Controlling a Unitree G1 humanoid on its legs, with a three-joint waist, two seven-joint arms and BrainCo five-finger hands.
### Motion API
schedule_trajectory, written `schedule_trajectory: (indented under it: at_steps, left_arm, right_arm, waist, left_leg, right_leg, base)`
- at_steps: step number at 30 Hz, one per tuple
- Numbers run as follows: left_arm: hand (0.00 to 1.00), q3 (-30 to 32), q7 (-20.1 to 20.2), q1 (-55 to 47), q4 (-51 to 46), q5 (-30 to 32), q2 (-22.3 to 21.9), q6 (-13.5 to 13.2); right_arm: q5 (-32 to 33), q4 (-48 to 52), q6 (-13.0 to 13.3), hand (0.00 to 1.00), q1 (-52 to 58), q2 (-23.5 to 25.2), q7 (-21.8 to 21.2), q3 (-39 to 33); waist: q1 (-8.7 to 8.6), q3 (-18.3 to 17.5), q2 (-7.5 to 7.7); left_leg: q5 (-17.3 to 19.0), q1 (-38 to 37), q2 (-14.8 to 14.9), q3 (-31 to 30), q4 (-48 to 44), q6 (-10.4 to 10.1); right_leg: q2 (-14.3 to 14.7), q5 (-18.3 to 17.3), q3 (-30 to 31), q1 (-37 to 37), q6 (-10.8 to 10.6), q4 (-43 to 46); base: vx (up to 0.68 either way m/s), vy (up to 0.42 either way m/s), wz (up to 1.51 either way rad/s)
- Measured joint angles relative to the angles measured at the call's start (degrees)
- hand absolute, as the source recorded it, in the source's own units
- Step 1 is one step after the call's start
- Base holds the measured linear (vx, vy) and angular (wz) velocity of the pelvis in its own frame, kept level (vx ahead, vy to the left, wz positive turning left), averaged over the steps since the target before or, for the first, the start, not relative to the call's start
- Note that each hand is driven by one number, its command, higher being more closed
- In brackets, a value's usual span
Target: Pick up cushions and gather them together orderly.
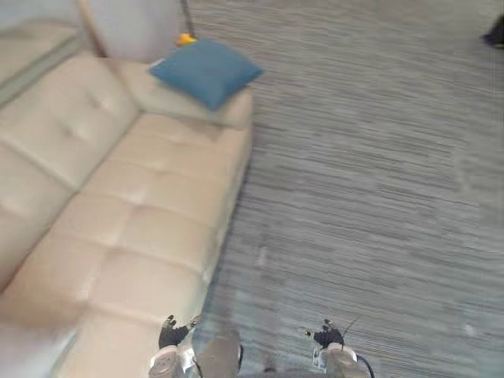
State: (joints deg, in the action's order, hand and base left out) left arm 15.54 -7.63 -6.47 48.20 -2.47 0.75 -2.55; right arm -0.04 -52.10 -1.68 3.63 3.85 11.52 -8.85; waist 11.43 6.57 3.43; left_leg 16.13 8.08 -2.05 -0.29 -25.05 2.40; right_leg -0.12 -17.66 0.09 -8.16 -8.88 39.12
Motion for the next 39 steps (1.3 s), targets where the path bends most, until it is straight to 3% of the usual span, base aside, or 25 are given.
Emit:
schedule_trajectory:
  at_steps: [1, 3, 6, 9, 12, 13, 14, 16, 17, 19, 21, 23, 24, 25, 26, 27, 28, 29, 31, 32, 33, 34, 36, 37, 39]
  left_arm:
    - [0.0, -0.38, -0.01, 0.07, 0.33, -0.01, 0.06, 0.2]
    - [0.0, -1.38, 0.01, 0.87, 1.55, 0.01, -0.11, 0.64]
    - [0.0, -1.43, 0.0, 1.18, 2.79, 0.05, -0.33, 0.79]
    - [0.0, -3.14, 0.05, 1.44, 4.3, 0.14, 0.56, 0.78]
    - [0.0, -2.88, 0.01, 0.74, 4.26, 1.52, 1.14, 0.59]
    - [0.0, -2.89, -0.01, 0.72, 4.17, 1.74, 0.88, 0.55]
    - [0.0, -2.23, 0.04, 0.8, 3.46, 1.9, 0.41, 0.55]
    - [0.0, 0.69, 0.03, 0.65, 0.89, 1.73, -2.24, 0.47]
    - [0.0, 0.78, 0.07, 1.05, 0.66, 1.77, -2.5, 0.46]
    - [0.0, 0.24, 0.12, 1.69, -0.46, 1.75, -2.15, 0.36]
    - [0.0, -1.0, 0.16, 1.53, -1.82, 1.76, -1.6, -0.02]
    - [0.0, -1.17, 0.19, 1.37, -2.85, 1.86, -2.33, -0.47]
    - [0.0, -1.01, 0.22, 1.36, -3.06, 1.82, -2.86, -0.58]
    - [0.0, -0.93, 0.22, 1.31, -3.17, 1.83, -3.09, -0.59]
    - [0.0, -0.86, 0.23, 1.34, -3.57, 1.74, -3.71, -0.7]
    - [0.0, -0.87, 0.22, 1.3, -3.71, 1.75, -3.81, -0.83]
    - [0.0, -0.74, 0.28, 1.35, -3.67, 1.75, -3.79, -0.81]
    - [0.0, -0.77, 0.4, 1.31, -3.61, 1.94, -3.58, -0.78]
    - [0.0, -1.06, 0.33, 1.36, -3.34, 1.95, -3.01, -0.72]
    - [0.0, -1.72, 0.34, 1.58, -2.52, 1.92, -2.34, -0.53]
    - [0.0, -2.35, 0.35, 1.93, -1.54, 1.95, -2.15, -0.07]
    - [0.0, -2.59, 0.35, 1.91, -1.02, 2.05, -1.96, 0.31]
    - [0.0, -2.6, 0.26, 1.9, 0.29, 2.23, -1.88, 0.64]
    - [0.0, -2.58, 0.25, 2.53, 0.43, 2.21, -1.66, 0.71]
    - [0.0, -2.6, 0.24, 3.07, 0.88, 2.19, -1.54, 0.71]
  right_arm:
    - [-0.04, -0.14, -0.01, 0.0, 0.13, 0.0, -0.05, 0.01]
    - [-0.16, -0.14, 0.09, 0.0, -0.04, -0.4, -0.3, 0.07]
    - [-1.31, -1.31, 0.13, 0.0, -1.5, -0.4, -0.34, -0.23]
    - [-1.8, -2.78, 0.09, 0.0, -3.47, -0.56, -0.36, -2.57]
    - [-2.02, -3.13, 0.13, 0.0, -3.74, -0.27, -0.43, -3.67]
    - [-2.11, -3.39, 0.12, 0.0, -3.74, -0.32, -0.42, -3.98]
    - [-2.09, -3.33, 0.18, 0.0, -3.75, -0.47, -0.4, -3.91]
    - [-1.9, -2.58, 0.52, 0.0, -4.49, -0.79, -0.24, -2.8]
    - [-1.24, -2.9, 0.24, 0.0, -4.93, -0.94, -0.19, -2.06]
    - [-0.41, -3.22, 0.04, 0.0, -4.7, -0.71, -0.16, -2.05]
    - [0.2, -3.48, 0.06, 0.0, -4.81, -0.37, -0.04, -2.39]
    - [0.18, -3.22, 0.12, 0.0, -5.59, -1.42, 0.28, -2.94]
    - [0.18, -3.04, 0.12, 0.0, -6.05, -2.16, 0.47, -3.29]
    - [0.19, -3.01, 0.12, 0.0, -6.22, -2.37, 0.58, -3.53]
    - [0.18, -3.04, 0.11, 0.0, -6.66, -2.59, 0.79, -4.09]
    - [0.18, -3.03, 0.14, 0.0, -6.71, -2.45, 0.77, -4.1]
    - [0.15, -3.01, 0.14, 0.0, -6.59, -1.93, 0.71, -4.09]
    - [0.12, -2.47, 0.18, 0.0, -6.64, -1.42, 0.65, -3.98]
    - [0.07, -2.53, 0.17, 0.0, -6.09, -0.39, 0.35, -4.2]
    - [0.02, -2.53, 0.17, 0.0, -5.2, -0.23, 0.15, -3.93]
    - [0.0, -2.49, 0.18, 0.0, -4.19, -0.29, 0.02, -3.98]
    - [-0.02, -2.46, 0.19, 0.0, -3.58, -0.31, -0.1, -3.96]
    - [-0.09, -1.64, 0.16, 0.0, -2.31, -0.29, -0.38, -3.77]
    - [-0.08, -0.09, 0.4, 0.0, -1.57, -0.28, -0.35, -3.87]
    - [-0.09, 0.73, 0.78, 0.0, -1.49, -0.28, -0.31, -4.25]
  waist:
    - [-0.06, 0.13, -0.24]
    - [-0.86, 0.35, -1.31]
    - [-1.86, 1.1, -2.31]
    - [-3.14, 1.78, -1.83]
    - [-4.64, 1.82, -0.59]
    - [-5.18, 1.69, -1.1]
    - [-5.2, 1.44, -1.26]
    - [-4.42, 2.94, -4.9]
    - [-3.79, 3.69, -5.89]
    - [-3.02, 4.75, -4.98]
    - [-2.46, 5.09, -3.34]
    - [-1.87, 4.89, -3.53]
    - [-1.8, 5.05, -3.84]
    - [-1.78, 4.98, -3.97]
    - [-1.07, 4.8, -4.08]
    - [-0.04, 4.57, -4.06]
    - [0.46, 4.34, -3.75]
    - [0.45, 3.71, -2.53]
    - [0.64, 3.81, -2.0]
    - [0.44, 3.85, -1.95]
    - [0.11, 3.87, -1.95]
    - [-0.12, 3.84, -2.14]
    - [-1.46, 3.92, -2.54]
    - [-2.13, 3.85, -2.23]
    - [-2.39, 3.74, -2.01]
  left_leg:
    - [0.18, -2.16, 0.06, 0.19, 0.97, 0.06]
    - [0.91, -7.61, 1.25, 0.3, 5.1, 0.63]
    - [0.95, -14.16, 3.32, 1.86, 11.24, 0.68]
    - [1.81, -17.4, 3.47, 1.61, 13.54, -0.86]
    - [3.7, -20.44, 3.83, -2.8, 12.07, -3.96]
    - [3.96, -19.43, 4.64, -4.27, 7.94, -4.31]
    - [3.77, -14.62, 5.12, -5.09, -1.89, -4.45]
    - [-3.51, -2.34, 9.65, -3.9, -28.45, -3.28]
    - [-2.18, 0.81, 11.1, -2.41, -34.8, -3.34]
    - [1.02, 5.63, 10.3, -0.06, -36.5, -3.72]
    - [2.5, 8.46, 8.45, 3.53, -28.1, -3.12]
    - [1.55, 11.45, 6.85, 8.17, -12.17, -2.53]
    - [-1.52, 12.46, 5.29, 10.13, -2.35, -2.29]
    - [-3.26, 12.95, 4.84, 11.03, 1.19, -2.24]
    - [-8.96, 13.08, 3.79, 11.83, 6.68, -1.74]
    - [-12.97, 12.22, 3.22, 11.58, 7.12, -0.47]
    - [-15.02, 11.71, 2.87, 11.99, 6.59, 2.27]
    - [-12.97, 11.35, 2.26, 12.95, 5.72, 3.15]
    - [-9.49, 8.46, 2.3, 13.77, 4.25, 3.44]
    - [-7.44, 4.99, 1.98, 13.63, 4.09, 3.16]
    - [-5.34, 0.83, 1.06, 12.3, 4.33, 2.94]
    - [-4.03, -1.54, 0.82, 11.71, 4.64, 2.87]
    - [-1.16, -7.93, 0.69, 9.66, 6.07, 2.98]
    - [0.58, -9.65, 0.92, 7.19, 6.39, 3.09]
    - [2.53, -11.62, 1.73, 4.31, 6.37, 2.86]
  right_leg:
    - [-1.54, -0.13, -3.26, -0.79, 0.89, 3.41]
    - [-5.19, -2.04, -12.34, -3.49, 5.09, 6.61]
    - [-4.64, -1.68, -15.33, -7.0, 6.18, -2.87]
    - [-3.21, 6.85, -12.37, -11.11, 7.07, -15.34]
    - [-3.03, 13.84, -10.76, -9.85, 9.75, -17.17]
    - [-2.73, 12.92, -11.97, -9.55, 10.49, -15.84]
    - [-2.4, 11.54, -13.24, -8.25, 11.14, -16.12]
    - [1.79, 9.38, -14.69, -3.02, 13.74, -19.39]
    - [3.28, 8.26, -14.33, -0.28, 15.15, -20.46]
    - [3.48, 6.43, -13.48, 5.62, 15.95, -23.4]
    - [2.9, 6.04, -12.49, 10.21, 15.18, -26.88]
    - [2.88, 5.53, -11.68, 14.39, 14.36, -31.1]
    - [2.88, 5.2, -11.54, 16.53, 13.76, -33.25]
    - [2.88, 4.98, -11.42, 17.28, 13.41, -33.99]
    - [2.85, 4.27, -10.27, 19.09, 12.16, -35.62]
    - [2.56, 3.69, -8.61, 20.53, 11.17, -36.13]
    - [1.92, 3.43, -7.4, 21.34, 10.75, -35.95]
    - [0.61, 3.36, -6.1, 20.36, 10.25, -33.31]
    - [-0.51, 2.93, -5.1, 16.89, 7.57, -20.65]
    - [-1.72, 4.79, -4.79, 12.31, 3.31, -5.82]
    - [-3.05, 5.89, -4.72, 7.79, 1.49, 7.56]
    - [-3.59, 5.69, -4.9, 6.17, 1.81, 12.54]
    - [-5.27, 4.07, -8.31, 0.68, 4.52, 18.02]
    - [-5.8, 3.21, -10.65, -3.55, 6.02, 15.27]
    - [-5.17, 3.23, -12.19, -7.06, 6.03, 9.0]
  base:
    - [0.37, 0.106, -0.47]
    - [0.32, 0.063, -0.19]
    - [0.33, 0.006, -0.24]
    - [0.37, -0.07, 0.0]
    - [0.42, -0.228, 0.74]
    - [0.35, -0.25, 0.9]
    - [0.53, -0.391, 0.61]
    - [0.49, -0.316, 0.06]
    - [0.37, -0.156, -0.29]
    - [0.47, -0.211, -0.19]
    - [0.37, -0.163, -0.16]
    - [0.5, -0.086, -0.14]
    - [0.51, -0.012, -0.02]
    - [0.54, 0.036, -0.15]
    - [0.56, 0.086, -0.43]
    - [0.59, 0.098, -0.59]
    - [0.73, 0.122, -0.51]
    - [0.72, 0.129, -0.35]
    - [0.62, 0.128, -0.18]
    - [0.53, 0.099, -0.04]
    - [0.52, 0.082, 0.04]
    - [0.48, 0.054, 0.26]
    - [0.44, 0.024, 0.51]
    - [0.44, -0.03, 0.69]
    - [0.39, -0.077, 0.84]
